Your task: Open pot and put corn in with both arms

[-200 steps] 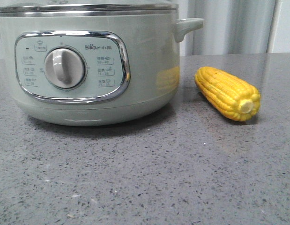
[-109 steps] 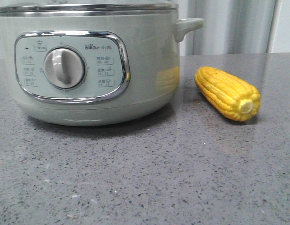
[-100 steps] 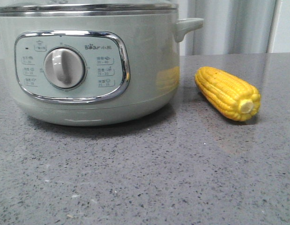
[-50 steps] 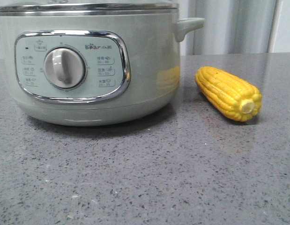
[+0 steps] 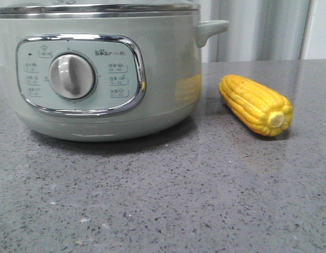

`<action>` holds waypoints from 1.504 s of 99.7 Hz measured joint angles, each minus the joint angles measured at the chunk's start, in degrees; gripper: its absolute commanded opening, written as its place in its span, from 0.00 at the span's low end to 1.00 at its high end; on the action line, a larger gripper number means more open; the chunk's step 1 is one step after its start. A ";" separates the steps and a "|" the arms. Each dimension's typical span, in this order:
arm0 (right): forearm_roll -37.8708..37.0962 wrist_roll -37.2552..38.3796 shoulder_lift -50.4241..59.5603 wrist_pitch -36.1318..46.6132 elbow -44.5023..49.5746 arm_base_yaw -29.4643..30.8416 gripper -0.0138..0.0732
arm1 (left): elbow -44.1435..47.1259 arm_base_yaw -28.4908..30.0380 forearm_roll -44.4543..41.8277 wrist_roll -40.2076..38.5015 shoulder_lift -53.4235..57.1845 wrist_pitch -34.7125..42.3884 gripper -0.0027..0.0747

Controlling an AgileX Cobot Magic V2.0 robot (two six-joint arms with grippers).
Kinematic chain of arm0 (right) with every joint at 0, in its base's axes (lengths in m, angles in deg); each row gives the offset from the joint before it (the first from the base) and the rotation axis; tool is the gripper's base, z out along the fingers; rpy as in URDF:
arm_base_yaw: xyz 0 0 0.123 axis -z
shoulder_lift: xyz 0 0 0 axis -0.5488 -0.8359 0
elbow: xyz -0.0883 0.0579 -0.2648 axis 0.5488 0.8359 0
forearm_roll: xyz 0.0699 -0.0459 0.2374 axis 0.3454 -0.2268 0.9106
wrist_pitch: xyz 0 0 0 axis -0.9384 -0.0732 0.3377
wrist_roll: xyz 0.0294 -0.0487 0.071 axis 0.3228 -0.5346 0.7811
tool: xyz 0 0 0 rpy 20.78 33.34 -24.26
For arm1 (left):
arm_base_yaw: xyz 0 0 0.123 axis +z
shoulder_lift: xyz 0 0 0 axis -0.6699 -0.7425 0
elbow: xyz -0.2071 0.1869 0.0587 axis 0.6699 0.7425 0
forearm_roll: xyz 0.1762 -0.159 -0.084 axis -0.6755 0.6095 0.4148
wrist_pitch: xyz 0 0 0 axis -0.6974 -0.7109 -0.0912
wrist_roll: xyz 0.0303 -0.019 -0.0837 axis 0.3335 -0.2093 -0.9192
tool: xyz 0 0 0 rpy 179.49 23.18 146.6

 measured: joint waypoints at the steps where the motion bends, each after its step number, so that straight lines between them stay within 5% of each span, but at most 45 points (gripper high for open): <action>1: 0.00 0.00 -0.46 -0.10 -0.16 0.00 0.09 | -0.57 0.00 0.00 0.00 -0.48 -0.11 0.01; 18: 0.00 0.00 -9.31 1.40 -1.42 0.00 0.09 | -4.05 -0.10 0.00 0.00 -10.82 3.42 0.04; 44: 0.00 0.00 -13.35 5.52 -1.47 0.00 0.09 | -4.07 -2.57 0.00 0.00 -20.04 16.30 0.54; 70: 0.13 0.00 -13.45 5.85 -1.47 0.00 0.09 | -5.86 -11.00 -5.40 -0.47 -28.60 29.16 0.55; 88: 0.13 0.00 -13.45 6.09 -1.47 0.00 0.09 | -12.61 -21.89 -6.95 -1.09 -37.67 30.60 0.56; 110: 0.13 0.00 -13.45 6.44 -1.47 0.00 0.09 | -21.66 -31.83 -6.94 -1.31 -51.25 31.02 0.70; 150: 0.13 0.00 -13.45 6.68 -1.47 0.00 0.09 | -37.43 -35.72 -2.88 -1.85 -67.73 24.64 0.70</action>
